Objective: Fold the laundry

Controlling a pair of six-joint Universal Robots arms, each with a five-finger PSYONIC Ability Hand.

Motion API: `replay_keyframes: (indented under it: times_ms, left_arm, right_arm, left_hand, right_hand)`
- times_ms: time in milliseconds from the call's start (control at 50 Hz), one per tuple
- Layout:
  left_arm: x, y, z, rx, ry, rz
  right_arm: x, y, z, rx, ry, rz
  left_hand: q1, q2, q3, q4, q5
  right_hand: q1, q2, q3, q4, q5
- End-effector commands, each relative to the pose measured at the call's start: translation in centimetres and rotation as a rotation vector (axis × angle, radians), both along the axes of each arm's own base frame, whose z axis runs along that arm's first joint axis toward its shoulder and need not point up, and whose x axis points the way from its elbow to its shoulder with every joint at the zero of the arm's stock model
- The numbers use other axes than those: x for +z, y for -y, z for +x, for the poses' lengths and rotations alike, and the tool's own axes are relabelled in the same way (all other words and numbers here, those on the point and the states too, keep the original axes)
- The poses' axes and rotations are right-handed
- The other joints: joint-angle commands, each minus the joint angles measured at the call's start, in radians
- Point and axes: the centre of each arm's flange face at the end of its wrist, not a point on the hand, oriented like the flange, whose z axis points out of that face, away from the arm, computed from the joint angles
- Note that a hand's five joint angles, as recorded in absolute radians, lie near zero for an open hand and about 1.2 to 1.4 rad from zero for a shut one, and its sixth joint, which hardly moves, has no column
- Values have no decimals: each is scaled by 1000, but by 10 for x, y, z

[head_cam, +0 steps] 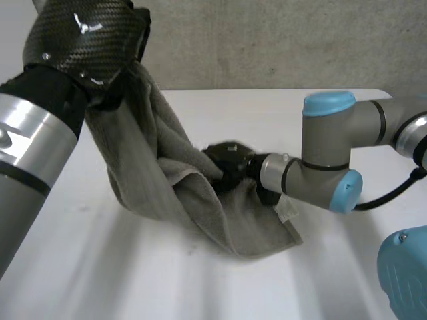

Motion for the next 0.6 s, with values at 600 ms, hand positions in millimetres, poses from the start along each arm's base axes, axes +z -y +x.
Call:
replay_keyframes:
  times_ms: [600]
  left_arm:
    - [-140, 63, -1, -42, 124, 294]
  right_arm:
    - [52, -75, -106, -215, -596, -491]
  left_hand:
    - [236, 183, 182, 179, 199]
  right_hand:
    - [-772, -990, -984, -987, -946]
